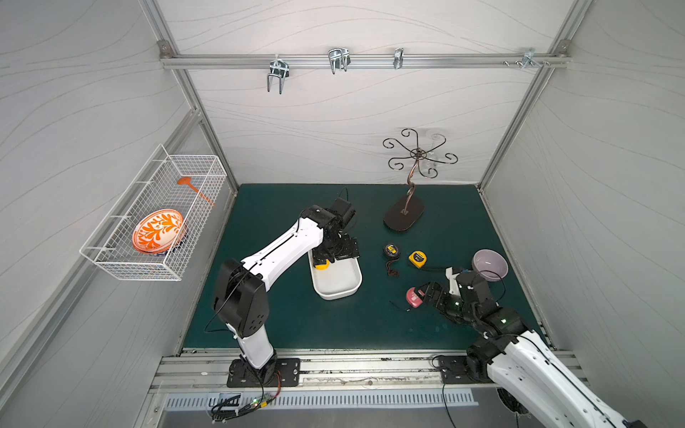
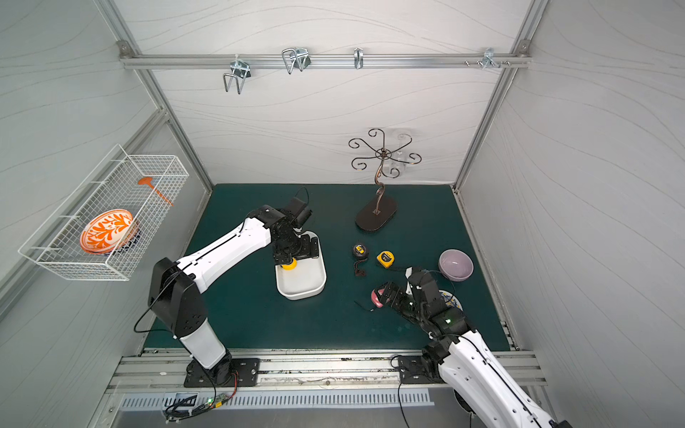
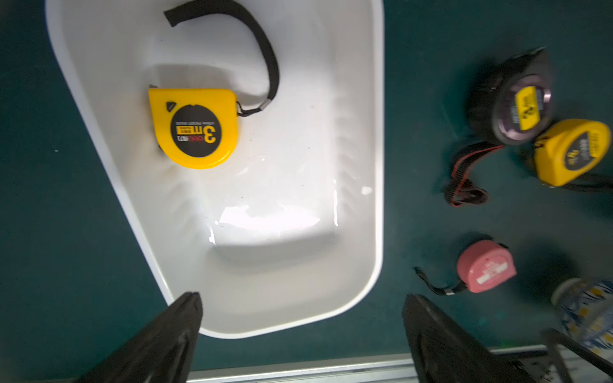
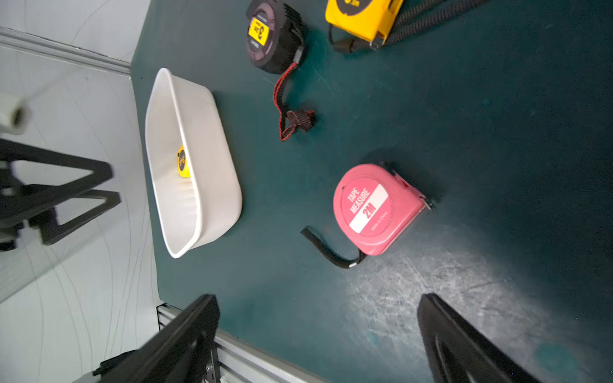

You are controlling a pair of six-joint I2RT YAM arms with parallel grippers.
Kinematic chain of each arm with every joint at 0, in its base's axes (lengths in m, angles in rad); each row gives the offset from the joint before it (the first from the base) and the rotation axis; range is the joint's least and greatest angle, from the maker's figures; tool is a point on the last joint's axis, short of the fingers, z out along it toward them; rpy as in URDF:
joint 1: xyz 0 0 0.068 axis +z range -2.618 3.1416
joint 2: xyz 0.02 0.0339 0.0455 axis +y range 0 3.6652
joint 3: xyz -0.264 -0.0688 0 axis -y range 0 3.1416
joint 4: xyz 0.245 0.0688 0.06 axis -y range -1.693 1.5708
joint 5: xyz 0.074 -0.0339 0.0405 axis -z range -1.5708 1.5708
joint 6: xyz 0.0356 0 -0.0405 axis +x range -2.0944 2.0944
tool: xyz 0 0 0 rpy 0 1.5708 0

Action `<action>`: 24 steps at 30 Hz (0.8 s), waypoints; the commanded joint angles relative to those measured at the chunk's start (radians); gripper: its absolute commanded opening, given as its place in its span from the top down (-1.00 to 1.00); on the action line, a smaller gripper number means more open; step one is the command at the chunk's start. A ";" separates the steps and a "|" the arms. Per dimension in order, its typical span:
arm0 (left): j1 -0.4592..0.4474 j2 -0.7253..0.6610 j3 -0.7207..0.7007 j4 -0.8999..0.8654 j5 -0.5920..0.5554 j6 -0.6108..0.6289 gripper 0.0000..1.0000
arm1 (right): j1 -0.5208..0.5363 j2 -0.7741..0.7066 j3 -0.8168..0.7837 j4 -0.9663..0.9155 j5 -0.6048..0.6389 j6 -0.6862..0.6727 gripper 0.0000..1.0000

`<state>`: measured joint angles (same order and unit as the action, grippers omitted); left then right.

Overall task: Take the tape measure out of the storage box
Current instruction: Place the tape measure at the center of the board, then pick up the tape measure from the storage box.

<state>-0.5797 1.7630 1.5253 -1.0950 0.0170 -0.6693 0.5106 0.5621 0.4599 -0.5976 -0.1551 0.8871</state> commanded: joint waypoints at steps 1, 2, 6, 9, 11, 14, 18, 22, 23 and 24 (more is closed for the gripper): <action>0.019 0.046 0.039 -0.030 -0.064 -0.034 -0.98 | 0.013 -0.002 0.069 -0.121 0.014 -0.061 -0.97; 0.023 0.052 0.033 -0.015 -0.061 -0.071 -0.98 | 0.015 0.002 0.088 -0.127 0.014 -0.064 -0.98; 0.022 0.071 0.044 0.018 -0.091 -0.243 -0.98 | 0.020 0.026 0.147 -0.139 0.009 -0.069 -0.98; 0.030 0.086 0.062 0.018 -0.131 -0.414 -0.98 | 0.023 0.038 0.187 -0.143 0.008 -0.068 -0.98; 0.042 0.097 0.067 0.027 -0.133 -0.503 -0.97 | 0.023 0.042 0.211 -0.149 0.009 -0.066 -0.97; 0.070 0.118 0.066 0.046 -0.126 -0.612 -0.93 | 0.023 0.044 0.246 -0.164 0.011 -0.062 -0.98; 0.101 0.123 0.025 0.090 -0.117 -0.762 -0.89 | 0.023 0.035 0.298 -0.197 0.020 -0.062 -0.97; 0.113 0.108 -0.051 0.179 -0.113 -0.879 -0.88 | 0.023 0.030 0.336 -0.221 0.026 -0.070 -0.97; 0.117 0.110 -0.061 0.192 -0.107 -0.907 -0.87 | 0.023 0.033 0.344 -0.227 0.028 -0.072 -0.97; 0.123 0.116 -0.072 0.215 -0.095 -0.918 -0.84 | 0.023 0.036 0.352 -0.229 0.030 -0.078 -0.98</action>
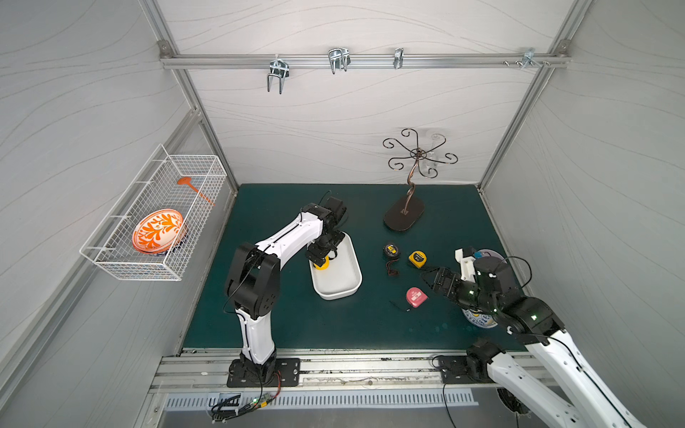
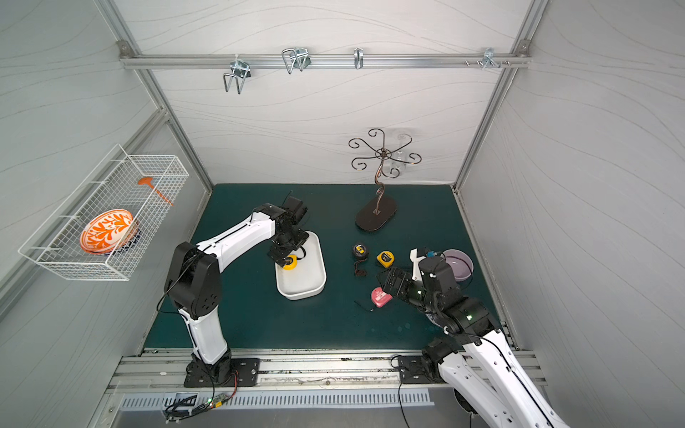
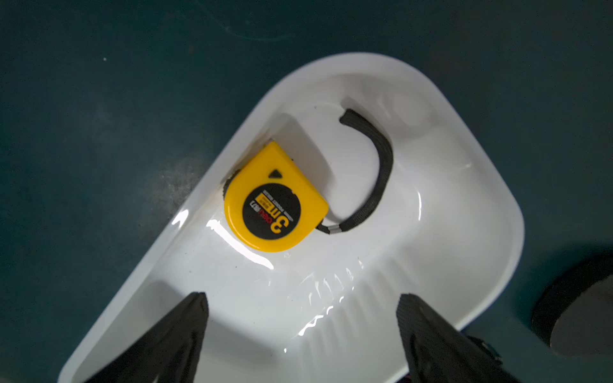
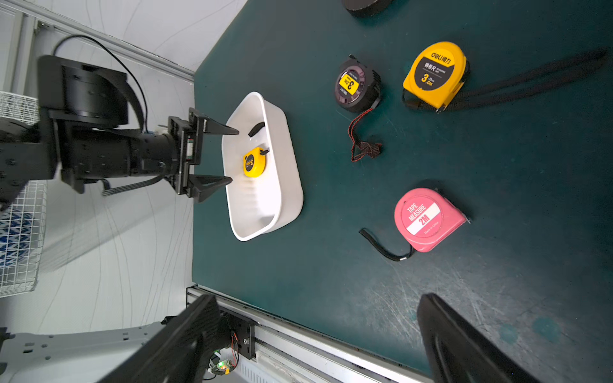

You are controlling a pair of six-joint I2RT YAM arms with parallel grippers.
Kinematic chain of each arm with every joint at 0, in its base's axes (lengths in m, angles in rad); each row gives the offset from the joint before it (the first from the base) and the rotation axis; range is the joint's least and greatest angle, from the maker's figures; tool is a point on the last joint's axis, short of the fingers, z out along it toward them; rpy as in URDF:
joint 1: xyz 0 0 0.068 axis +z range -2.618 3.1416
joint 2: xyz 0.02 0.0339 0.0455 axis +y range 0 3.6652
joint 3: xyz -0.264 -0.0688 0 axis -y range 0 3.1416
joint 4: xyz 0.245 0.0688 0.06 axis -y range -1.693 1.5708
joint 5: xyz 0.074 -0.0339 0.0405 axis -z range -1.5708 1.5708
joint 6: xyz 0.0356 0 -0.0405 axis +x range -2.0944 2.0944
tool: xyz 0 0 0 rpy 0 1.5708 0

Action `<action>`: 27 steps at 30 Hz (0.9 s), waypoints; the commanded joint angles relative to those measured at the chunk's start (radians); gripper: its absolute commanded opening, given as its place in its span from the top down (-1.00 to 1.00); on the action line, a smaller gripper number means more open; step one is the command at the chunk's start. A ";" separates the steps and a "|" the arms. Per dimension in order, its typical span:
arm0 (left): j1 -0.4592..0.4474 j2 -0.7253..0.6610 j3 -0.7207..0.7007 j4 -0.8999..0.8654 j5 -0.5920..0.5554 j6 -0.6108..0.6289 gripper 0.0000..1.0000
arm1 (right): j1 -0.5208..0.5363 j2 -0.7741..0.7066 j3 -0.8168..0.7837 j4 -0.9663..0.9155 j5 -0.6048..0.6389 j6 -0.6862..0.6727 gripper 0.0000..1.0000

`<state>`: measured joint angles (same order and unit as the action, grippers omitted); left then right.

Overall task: Take the tape measure out of the storage box
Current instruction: Pick up the tape measure from the storage box.

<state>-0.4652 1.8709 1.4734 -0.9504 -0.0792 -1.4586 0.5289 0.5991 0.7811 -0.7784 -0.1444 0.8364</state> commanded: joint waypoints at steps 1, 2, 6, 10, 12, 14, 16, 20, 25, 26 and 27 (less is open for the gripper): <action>0.012 0.015 -0.021 0.071 0.008 -0.143 -0.83 | 0.005 0.001 0.034 -0.049 0.020 -0.028 -0.97; 0.015 0.023 -0.021 0.078 0.016 -0.153 -0.82 | 0.005 0.004 0.038 -0.050 0.022 -0.030 -0.97; 0.021 0.055 -0.006 0.099 0.022 -0.169 -0.79 | 0.005 0.009 0.044 -0.047 0.026 -0.039 -0.97; 0.031 0.068 -0.022 0.111 0.037 -0.240 -0.76 | 0.004 0.010 0.043 -0.045 0.028 -0.038 -0.97; 0.033 0.067 -0.035 0.113 0.037 -0.284 -0.75 | 0.004 0.011 0.043 -0.047 0.029 -0.039 -0.98; 0.033 0.062 -0.048 0.114 0.027 -0.318 -0.75 | 0.003 0.007 0.043 -0.048 0.029 -0.039 -0.98; 0.033 0.061 -0.051 0.108 0.012 -0.352 -0.75 | 0.003 0.007 0.043 -0.051 0.029 -0.040 -0.97; 0.034 0.064 -0.053 0.084 0.001 -0.425 -0.72 | 0.003 0.005 0.043 -0.053 0.030 -0.039 -0.97; 0.036 0.088 -0.038 0.048 -0.008 -0.479 -0.68 | 0.003 0.007 0.044 -0.053 0.030 -0.040 -0.97; 0.039 0.091 -0.042 0.052 -0.006 -0.485 -0.67 | 0.003 0.007 0.045 -0.053 0.031 -0.040 -0.98; 0.042 0.093 -0.045 0.048 -0.005 -0.498 -0.66 | 0.002 0.007 0.048 -0.054 0.032 -0.041 -0.97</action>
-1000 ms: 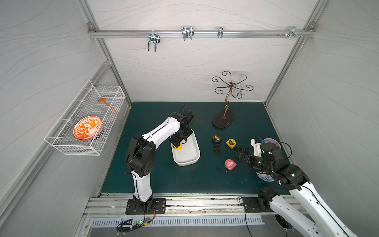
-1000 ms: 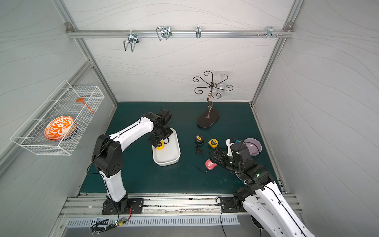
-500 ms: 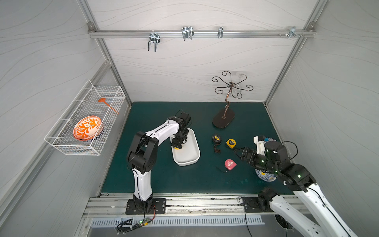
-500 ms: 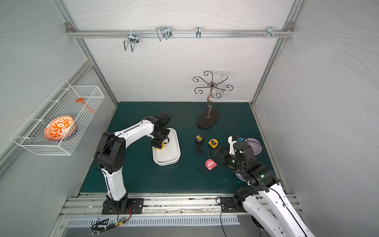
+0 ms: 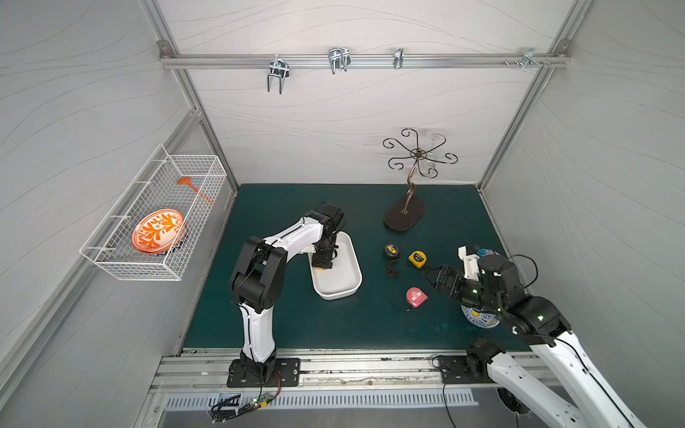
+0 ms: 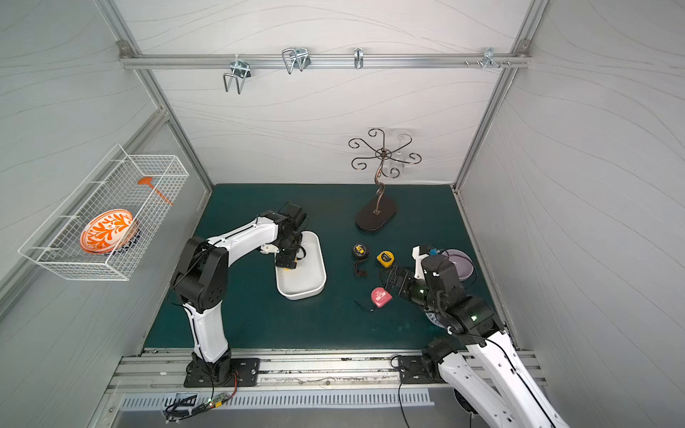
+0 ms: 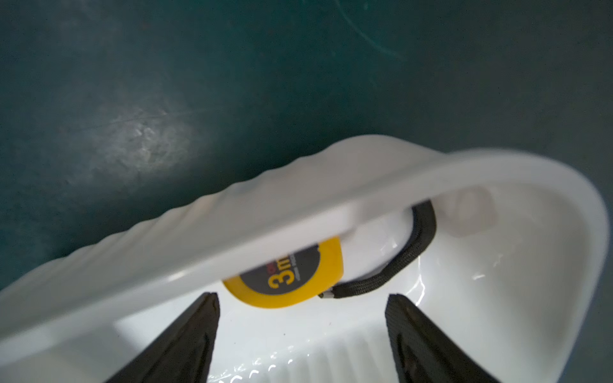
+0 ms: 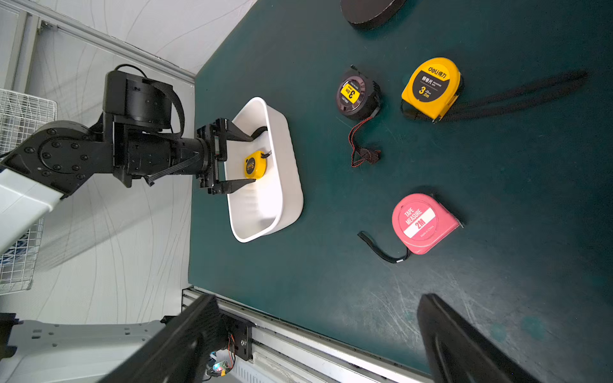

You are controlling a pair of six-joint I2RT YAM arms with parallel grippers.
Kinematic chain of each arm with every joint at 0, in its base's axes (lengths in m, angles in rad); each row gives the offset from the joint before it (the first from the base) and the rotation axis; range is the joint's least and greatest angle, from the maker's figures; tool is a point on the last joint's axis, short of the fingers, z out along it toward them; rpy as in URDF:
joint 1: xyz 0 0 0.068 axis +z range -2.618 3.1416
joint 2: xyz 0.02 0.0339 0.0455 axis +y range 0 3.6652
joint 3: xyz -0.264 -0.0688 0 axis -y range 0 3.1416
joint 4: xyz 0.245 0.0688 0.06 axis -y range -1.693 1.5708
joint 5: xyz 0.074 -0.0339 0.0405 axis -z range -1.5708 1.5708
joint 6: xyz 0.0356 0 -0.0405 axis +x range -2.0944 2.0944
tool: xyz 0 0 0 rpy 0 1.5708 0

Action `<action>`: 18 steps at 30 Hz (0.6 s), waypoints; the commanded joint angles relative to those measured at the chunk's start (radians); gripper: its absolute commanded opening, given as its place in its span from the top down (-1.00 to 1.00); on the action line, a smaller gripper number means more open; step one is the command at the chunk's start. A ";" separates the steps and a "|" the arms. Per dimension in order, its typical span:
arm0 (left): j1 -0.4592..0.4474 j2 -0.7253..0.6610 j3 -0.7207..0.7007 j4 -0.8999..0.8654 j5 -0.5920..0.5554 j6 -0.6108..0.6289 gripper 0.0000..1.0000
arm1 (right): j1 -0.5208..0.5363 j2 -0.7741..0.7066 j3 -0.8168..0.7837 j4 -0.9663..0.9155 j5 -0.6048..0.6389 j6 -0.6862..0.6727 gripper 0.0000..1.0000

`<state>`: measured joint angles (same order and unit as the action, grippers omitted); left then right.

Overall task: Take the tape measure out of the storage box
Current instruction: Pick up the tape measure from the storage box.

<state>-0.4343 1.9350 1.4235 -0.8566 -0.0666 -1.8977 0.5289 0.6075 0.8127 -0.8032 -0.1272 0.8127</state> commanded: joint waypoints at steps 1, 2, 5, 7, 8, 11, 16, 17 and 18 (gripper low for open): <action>0.013 0.030 0.001 -0.044 -0.021 -0.067 -0.66 | 0.002 -0.002 0.019 -0.033 0.014 -0.018 -0.97; 0.014 0.033 0.000 -0.043 -0.026 -0.064 -0.64 | 0.002 -0.002 0.021 -0.035 0.017 -0.021 -0.98; 0.019 0.056 0.023 -0.076 -0.039 -0.061 -0.61 | -0.003 -0.006 0.023 -0.043 0.018 -0.021 -0.98; 0.022 0.070 0.024 -0.077 -0.030 -0.072 -0.58 | -0.006 -0.009 0.025 -0.045 0.017 -0.022 -0.97; 0.025 0.077 0.020 -0.062 -0.025 -0.072 -0.55 | -0.008 -0.011 0.026 -0.046 0.015 -0.023 -0.97; 0.029 0.110 0.045 -0.063 -0.018 -0.060 -0.46 | -0.013 -0.011 0.030 -0.049 0.012 -0.027 -0.97; 0.034 0.136 0.073 -0.078 -0.018 -0.048 -0.16 | -0.021 -0.012 0.036 -0.056 0.008 -0.035 -0.98; 0.035 0.134 0.071 -0.079 -0.018 -0.047 -0.08 | -0.023 -0.014 0.036 -0.059 0.008 -0.036 -0.97; 0.034 0.133 0.072 -0.079 -0.018 -0.045 0.02 | -0.023 -0.015 0.034 -0.059 0.006 -0.036 -0.98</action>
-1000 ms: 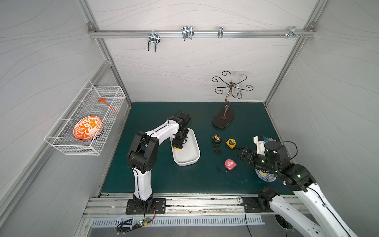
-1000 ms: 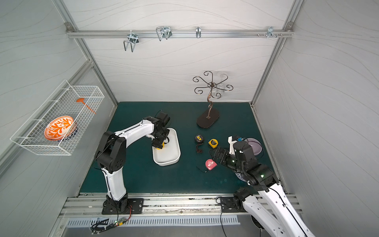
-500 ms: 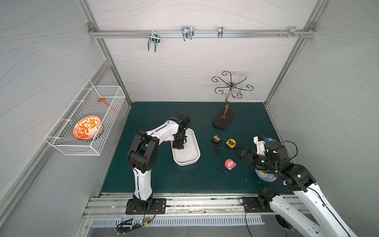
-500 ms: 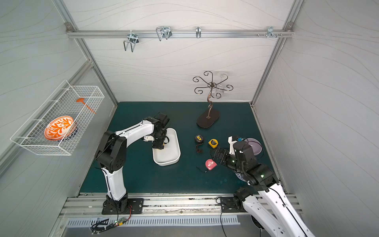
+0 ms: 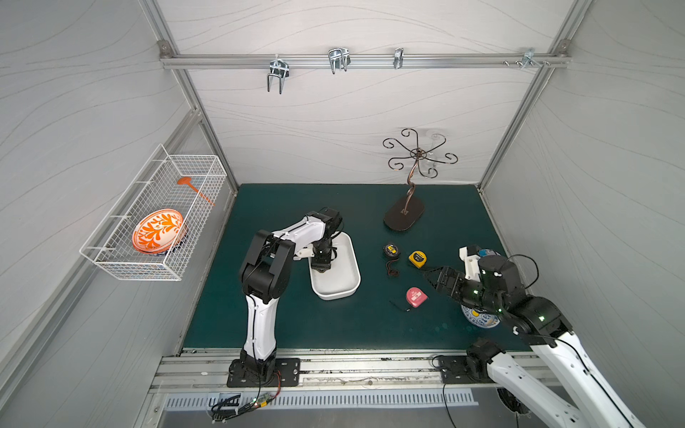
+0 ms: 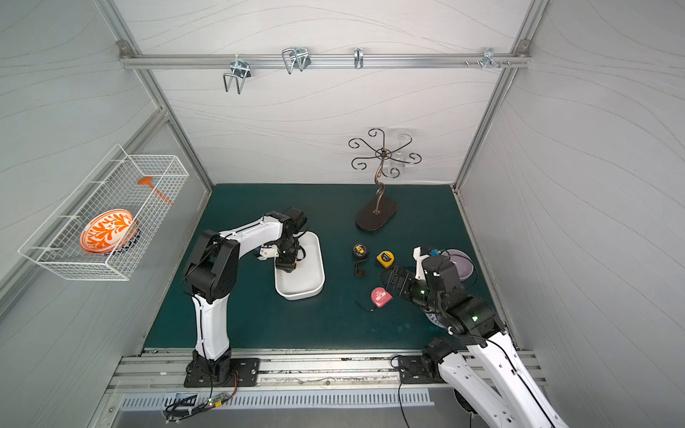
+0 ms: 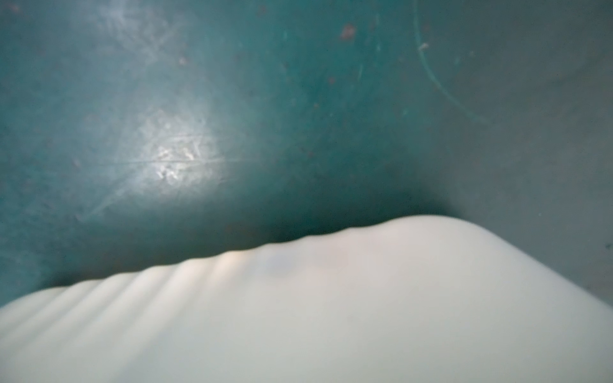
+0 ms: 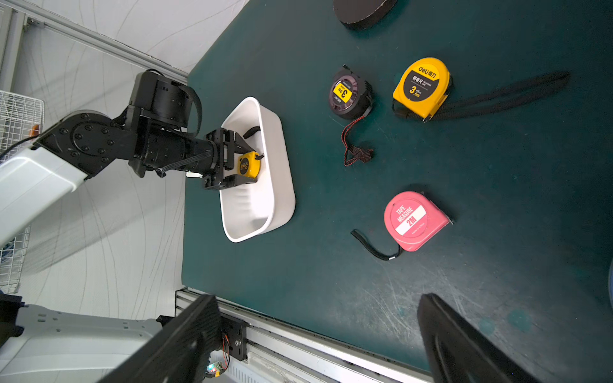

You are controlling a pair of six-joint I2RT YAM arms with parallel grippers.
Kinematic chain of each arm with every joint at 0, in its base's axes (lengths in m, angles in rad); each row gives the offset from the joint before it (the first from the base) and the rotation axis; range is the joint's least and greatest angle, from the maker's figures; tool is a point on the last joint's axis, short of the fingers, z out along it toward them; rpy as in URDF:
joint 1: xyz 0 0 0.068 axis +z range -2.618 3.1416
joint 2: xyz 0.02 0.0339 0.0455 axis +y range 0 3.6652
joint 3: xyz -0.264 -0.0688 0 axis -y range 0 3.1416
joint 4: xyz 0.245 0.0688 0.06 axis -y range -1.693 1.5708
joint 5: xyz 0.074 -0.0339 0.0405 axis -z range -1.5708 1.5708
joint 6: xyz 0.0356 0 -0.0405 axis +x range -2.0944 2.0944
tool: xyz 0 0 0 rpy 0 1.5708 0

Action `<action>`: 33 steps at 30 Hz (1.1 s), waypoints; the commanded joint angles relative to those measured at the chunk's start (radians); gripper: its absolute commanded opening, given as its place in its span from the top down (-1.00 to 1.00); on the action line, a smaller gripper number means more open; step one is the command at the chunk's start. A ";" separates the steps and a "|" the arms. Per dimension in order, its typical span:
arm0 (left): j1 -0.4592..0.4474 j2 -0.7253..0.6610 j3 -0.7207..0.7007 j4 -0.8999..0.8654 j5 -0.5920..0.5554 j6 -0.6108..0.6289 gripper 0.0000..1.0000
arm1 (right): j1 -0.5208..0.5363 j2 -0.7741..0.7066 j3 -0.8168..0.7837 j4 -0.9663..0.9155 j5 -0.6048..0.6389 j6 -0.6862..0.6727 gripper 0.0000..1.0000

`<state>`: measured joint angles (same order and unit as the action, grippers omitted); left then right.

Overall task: Take the tape measure out of the storage box
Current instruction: Pick up the tape measure from the storage box.

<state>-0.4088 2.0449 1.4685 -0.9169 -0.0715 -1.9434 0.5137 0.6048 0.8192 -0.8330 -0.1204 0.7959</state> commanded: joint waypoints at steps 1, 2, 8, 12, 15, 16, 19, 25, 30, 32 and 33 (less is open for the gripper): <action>0.008 0.023 0.026 -0.023 -0.013 0.004 0.11 | -0.009 -0.013 0.026 -0.030 -0.001 -0.020 -0.97; 0.008 0.019 0.026 -0.025 -0.011 0.002 0.21 | -0.010 -0.015 0.024 -0.029 -0.001 -0.019 -0.98; 0.009 -0.009 0.021 -0.015 0.006 0.026 0.96 | -0.012 -0.010 0.024 -0.015 -0.016 -0.024 -0.98; 0.008 -0.050 0.027 -0.024 0.016 0.088 1.00 | -0.013 -0.002 0.031 -0.007 -0.019 -0.030 -0.98; 0.008 -0.094 0.017 -0.015 0.047 0.124 1.00 | -0.013 -0.002 0.022 0.008 -0.025 -0.030 -0.97; 0.008 -0.108 0.018 -0.010 0.058 0.138 1.00 | -0.013 -0.001 0.018 0.014 -0.028 -0.030 -0.97; 0.005 -0.144 0.051 -0.017 0.077 0.198 1.00 | -0.013 0.006 0.003 0.041 -0.041 -0.025 -0.97; -0.007 -0.185 0.147 -0.057 0.146 0.349 1.00 | -0.012 0.038 -0.009 0.105 -0.082 -0.034 -0.97; -0.036 -0.206 0.190 -0.044 0.230 0.456 1.00 | -0.012 0.079 -0.036 0.209 -0.149 -0.049 -0.98; -0.058 -0.200 0.225 -0.055 0.271 0.491 1.00 | -0.012 0.097 -0.051 0.269 -0.176 -0.049 -0.97; -0.067 -0.196 0.237 -0.054 0.291 0.501 1.00 | -0.012 0.105 -0.058 0.293 -0.184 -0.051 -0.98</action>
<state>-0.4450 1.8641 1.6424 -0.9466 0.1368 -1.5303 0.5053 0.6922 0.7815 -0.6510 -0.2485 0.7658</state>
